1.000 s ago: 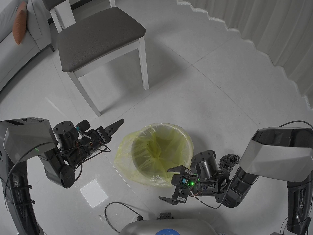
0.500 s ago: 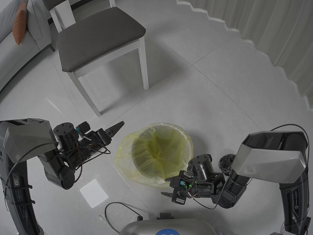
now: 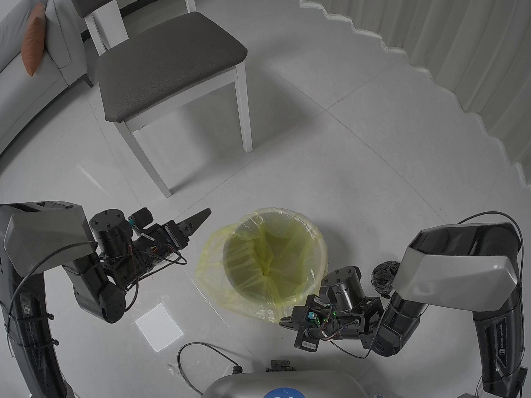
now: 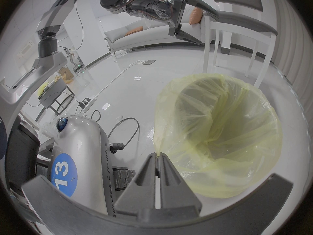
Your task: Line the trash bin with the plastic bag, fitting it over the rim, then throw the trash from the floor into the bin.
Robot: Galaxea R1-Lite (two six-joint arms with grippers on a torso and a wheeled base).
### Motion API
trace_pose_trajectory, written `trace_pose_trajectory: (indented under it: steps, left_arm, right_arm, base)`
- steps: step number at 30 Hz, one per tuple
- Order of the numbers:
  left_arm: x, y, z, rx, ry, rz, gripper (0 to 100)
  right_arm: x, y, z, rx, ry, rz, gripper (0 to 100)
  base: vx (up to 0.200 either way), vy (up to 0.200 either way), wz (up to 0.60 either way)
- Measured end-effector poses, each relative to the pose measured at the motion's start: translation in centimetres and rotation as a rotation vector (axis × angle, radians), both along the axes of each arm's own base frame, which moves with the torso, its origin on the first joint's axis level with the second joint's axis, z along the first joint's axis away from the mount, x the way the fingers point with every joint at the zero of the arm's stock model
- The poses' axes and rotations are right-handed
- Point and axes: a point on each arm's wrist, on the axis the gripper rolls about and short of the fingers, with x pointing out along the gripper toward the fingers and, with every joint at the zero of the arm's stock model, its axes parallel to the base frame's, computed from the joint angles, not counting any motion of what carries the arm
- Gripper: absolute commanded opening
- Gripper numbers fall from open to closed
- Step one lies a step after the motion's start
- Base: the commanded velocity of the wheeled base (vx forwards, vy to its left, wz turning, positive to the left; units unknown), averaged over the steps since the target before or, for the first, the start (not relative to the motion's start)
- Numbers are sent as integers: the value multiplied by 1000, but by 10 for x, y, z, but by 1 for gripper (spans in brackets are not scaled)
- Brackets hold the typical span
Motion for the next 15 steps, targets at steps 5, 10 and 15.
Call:
trace_pose_trajectory:
  steps: [5,10,15]
  left_arm:
    - [-1,0,1,0,0,0,100]
    - [-1,0,1,-1,-3,-1,100]
    - [-1,0,3,-1,-6,0,100]
  right_arm:
    - [8,-1,-4,0,3,-18,0]
    - [20,-3,-13,-9,38,-30,0]
    - [32,-1,-19,-5,65,-45,0]
  base:
    - [0,0,0]
    - [0,0,0]
    - [0,0,0]
